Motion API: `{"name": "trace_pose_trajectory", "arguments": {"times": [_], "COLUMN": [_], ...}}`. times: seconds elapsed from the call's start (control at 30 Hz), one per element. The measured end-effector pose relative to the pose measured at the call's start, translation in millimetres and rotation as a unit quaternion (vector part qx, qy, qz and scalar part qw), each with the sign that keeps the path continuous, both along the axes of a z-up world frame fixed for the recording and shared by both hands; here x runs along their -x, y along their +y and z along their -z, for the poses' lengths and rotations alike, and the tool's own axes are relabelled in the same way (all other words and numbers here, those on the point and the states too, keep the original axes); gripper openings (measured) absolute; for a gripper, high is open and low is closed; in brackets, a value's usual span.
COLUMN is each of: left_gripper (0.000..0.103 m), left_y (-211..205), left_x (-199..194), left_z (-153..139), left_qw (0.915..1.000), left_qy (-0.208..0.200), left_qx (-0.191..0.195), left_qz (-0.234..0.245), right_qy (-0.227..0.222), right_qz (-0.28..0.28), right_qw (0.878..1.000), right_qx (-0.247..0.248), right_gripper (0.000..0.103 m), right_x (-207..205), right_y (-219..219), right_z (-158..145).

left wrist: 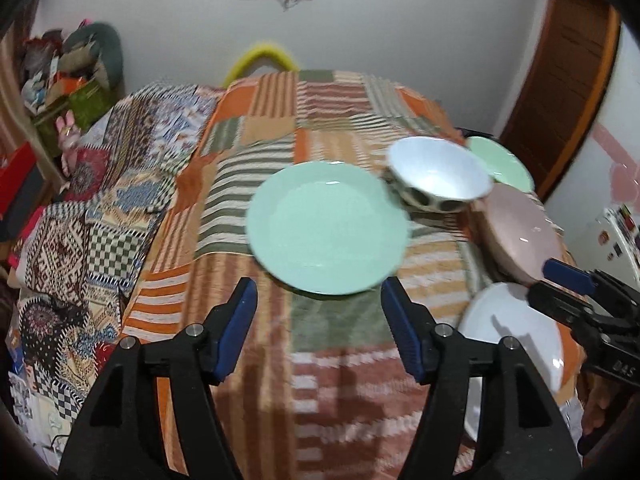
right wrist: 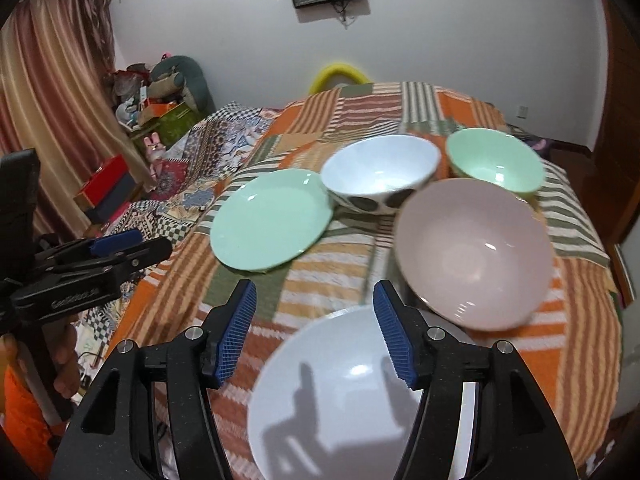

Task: Organize plates and bowls
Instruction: 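Move both tools to the mint green plate and grip its rim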

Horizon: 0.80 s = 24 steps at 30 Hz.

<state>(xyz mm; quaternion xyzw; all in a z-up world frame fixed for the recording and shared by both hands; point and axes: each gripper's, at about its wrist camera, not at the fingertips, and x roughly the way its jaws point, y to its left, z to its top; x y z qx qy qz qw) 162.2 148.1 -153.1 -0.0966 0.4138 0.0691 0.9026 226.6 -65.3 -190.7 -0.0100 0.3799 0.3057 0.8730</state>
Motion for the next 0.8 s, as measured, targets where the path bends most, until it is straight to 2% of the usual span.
{"name": "trace_pose_trajectory", "arguments": {"times": [0.27, 0.47, 0.53, 0.6, 0.67, 0.73, 0.8], "left_gripper": [0.064, 0.063, 0.058, 0.045, 0.040, 0.034, 0.031], "left_y": [55.2, 84.5, 91.4, 93.4, 94.6, 96.5, 98.2], "left_x": [-38.5, -68.0, -78.6, -87.1, -96.3, -105.4, -111.5], "left_z": [53.0, 74.2, 79.7, 82.7, 86.2, 91.0, 94.0], "left_qw": [0.9980, 0.9969, 0.9967, 0.9970, 0.9971, 0.9971, 0.9972], "left_qy": [0.051, 0.051, 0.048, 0.048, 0.048, 0.049, 0.050], "left_qx": [0.017, 0.046, 0.053, 0.054, 0.053, 0.054, 0.053], "left_qz": [-0.032, -0.039, -0.038, -0.030, -0.025, -0.021, -0.021], "right_qy": [0.036, 0.071, 0.071, 0.070, 0.074, 0.078, 0.085], "right_qz": [-0.012, -0.007, -0.006, -0.009, -0.011, -0.007, -0.005], "right_qw": [0.999, 0.997, 0.997, 0.997, 0.996, 0.996, 0.995], "right_qx": [0.011, 0.012, 0.018, 0.027, 0.037, 0.047, 0.052], "right_gripper": [0.057, 0.057, 0.056, 0.049, 0.038, 0.033, 0.033], "right_x": [-35.1, -65.4, -71.0, -75.6, -80.7, -85.5, -89.0], "right_y": [35.1, 51.1, 55.2, 60.3, 64.7, 67.3, 68.4], "right_z": [23.3, 39.9, 42.6, 45.0, 49.0, 53.1, 56.7]}}
